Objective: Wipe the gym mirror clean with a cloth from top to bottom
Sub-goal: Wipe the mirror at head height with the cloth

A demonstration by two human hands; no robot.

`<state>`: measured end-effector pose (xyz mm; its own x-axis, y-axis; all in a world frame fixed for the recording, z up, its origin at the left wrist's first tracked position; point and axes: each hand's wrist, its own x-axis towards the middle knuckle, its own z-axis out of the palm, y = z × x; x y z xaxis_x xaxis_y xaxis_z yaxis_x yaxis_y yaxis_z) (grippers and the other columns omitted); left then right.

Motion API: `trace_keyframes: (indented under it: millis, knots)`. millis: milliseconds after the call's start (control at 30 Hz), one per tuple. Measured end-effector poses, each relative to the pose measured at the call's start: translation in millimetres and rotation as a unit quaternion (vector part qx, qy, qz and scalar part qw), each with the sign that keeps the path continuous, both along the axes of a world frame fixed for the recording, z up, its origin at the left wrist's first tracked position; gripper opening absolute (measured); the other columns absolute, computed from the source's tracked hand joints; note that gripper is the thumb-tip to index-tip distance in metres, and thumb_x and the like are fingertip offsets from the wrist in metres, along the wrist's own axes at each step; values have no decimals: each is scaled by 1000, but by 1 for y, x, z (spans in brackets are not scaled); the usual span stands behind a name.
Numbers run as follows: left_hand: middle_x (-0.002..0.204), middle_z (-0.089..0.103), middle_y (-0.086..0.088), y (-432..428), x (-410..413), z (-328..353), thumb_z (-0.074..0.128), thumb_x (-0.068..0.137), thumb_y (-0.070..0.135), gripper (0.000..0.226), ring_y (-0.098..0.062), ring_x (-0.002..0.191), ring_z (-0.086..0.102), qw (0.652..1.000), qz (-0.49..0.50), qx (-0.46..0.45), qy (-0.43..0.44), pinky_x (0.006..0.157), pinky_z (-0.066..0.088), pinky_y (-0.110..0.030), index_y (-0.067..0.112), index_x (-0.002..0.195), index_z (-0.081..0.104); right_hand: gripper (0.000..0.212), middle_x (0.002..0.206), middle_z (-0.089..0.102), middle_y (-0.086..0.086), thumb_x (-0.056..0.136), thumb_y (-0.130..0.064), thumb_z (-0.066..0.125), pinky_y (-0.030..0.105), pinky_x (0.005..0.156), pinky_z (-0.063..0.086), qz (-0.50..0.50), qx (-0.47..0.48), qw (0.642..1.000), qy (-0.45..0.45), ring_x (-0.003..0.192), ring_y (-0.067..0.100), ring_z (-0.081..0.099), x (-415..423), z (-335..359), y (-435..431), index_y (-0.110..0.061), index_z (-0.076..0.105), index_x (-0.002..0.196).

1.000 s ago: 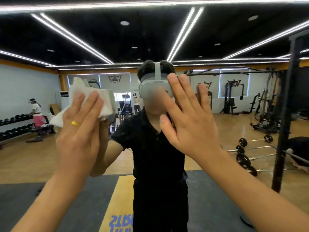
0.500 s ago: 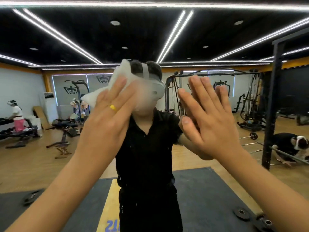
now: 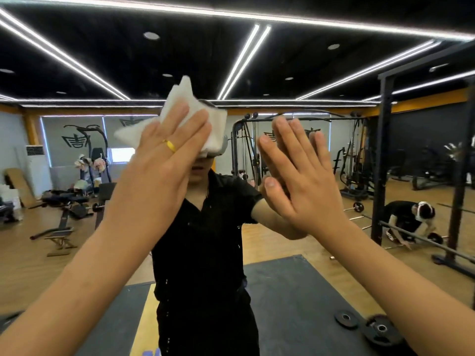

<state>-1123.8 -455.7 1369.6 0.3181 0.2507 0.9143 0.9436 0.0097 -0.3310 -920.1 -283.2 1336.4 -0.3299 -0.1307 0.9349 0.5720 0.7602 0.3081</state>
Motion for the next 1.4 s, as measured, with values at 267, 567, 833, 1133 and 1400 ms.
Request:
trace_keyframes:
  millis: [267, 567, 833, 1133, 1400]
  knots:
    - [146, 54, -2, -24, -13, -45, 64, 98, 0, 37, -20, 147, 36, 998, -30, -24, -56, 110, 43, -53, 5, 135, 65, 62, 171, 18, 12, 103, -37, 38, 60, 127, 9, -2, -9, 1000, 0, 160, 28, 10, 1, -1, -2, -18, 31, 162]
    - [142, 61, -12, 14, 20, 12, 68, 89, -6, 43, -27, 141, 36, 998, -47, -33, 13, 109, 38, -53, 2, 132, 66, 62, 171, 18, 13, 103, -36, 42, 61, 126, 11, 5, -9, 1000, -1, 160, 28, 11, 2, 0, -3, -17, 32, 162]
    - [146, 56, -4, -15, -13, -46, 61, 98, -5, 39, -27, 147, 39, 998, -37, -7, -41, 122, 32, -45, 4, 135, 64, 61, 170, 20, 14, 104, -36, 40, 60, 126, 10, 3, 1, 1000, 2, 159, 29, 12, 1, -1, 0, -16, 34, 161]
    - [144, 59, -13, 33, 33, 4, 67, 89, -12, 48, -29, 145, 36, 996, -79, 15, -37, 118, 30, -55, 2, 134, 63, 62, 170, 21, 14, 102, -35, 42, 62, 125, 13, 21, -2, 1000, 10, 159, 29, 14, -1, -1, -1, -16, 34, 160]
    - [149, 55, -3, -12, -8, -87, 49, 105, 23, 39, -25, 150, 38, 996, -38, -46, -66, 113, 39, -61, 12, 141, 57, 61, 169, 23, 15, 102, -36, 42, 61, 126, 11, 26, 3, 1000, 9, 159, 30, 16, 0, 0, 1, -15, 38, 159]
